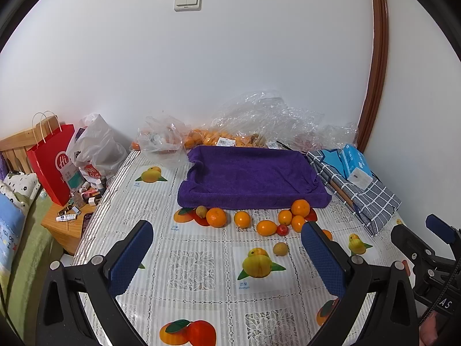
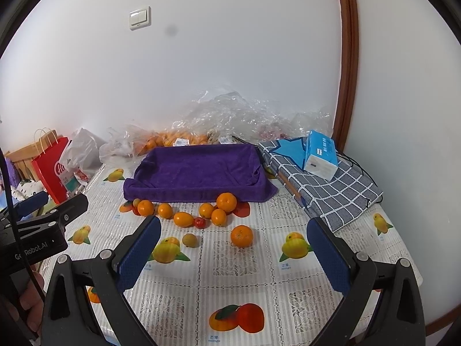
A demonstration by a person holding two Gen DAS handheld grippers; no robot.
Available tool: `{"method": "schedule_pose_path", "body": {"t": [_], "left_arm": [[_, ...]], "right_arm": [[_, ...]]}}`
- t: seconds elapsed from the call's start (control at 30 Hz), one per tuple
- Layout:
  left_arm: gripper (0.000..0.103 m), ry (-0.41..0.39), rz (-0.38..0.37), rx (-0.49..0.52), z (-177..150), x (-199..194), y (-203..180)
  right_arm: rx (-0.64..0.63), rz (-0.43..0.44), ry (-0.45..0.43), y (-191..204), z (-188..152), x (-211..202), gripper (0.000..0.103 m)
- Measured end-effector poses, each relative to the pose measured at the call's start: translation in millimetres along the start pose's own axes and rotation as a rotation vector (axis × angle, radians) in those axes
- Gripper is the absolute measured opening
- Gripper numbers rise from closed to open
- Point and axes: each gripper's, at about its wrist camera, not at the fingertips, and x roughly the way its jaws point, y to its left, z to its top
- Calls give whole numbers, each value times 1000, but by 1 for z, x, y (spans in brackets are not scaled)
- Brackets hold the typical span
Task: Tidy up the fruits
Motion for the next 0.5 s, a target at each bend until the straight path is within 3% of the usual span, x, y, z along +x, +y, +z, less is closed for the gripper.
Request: {"method": "schedule_pose_path", "body": {"t": [0.5], "left_arm": [[103, 0, -4, 9, 3, 10, -5]], "right_arm": [[-15, 29, 18, -1, -3, 13, 100]]}}
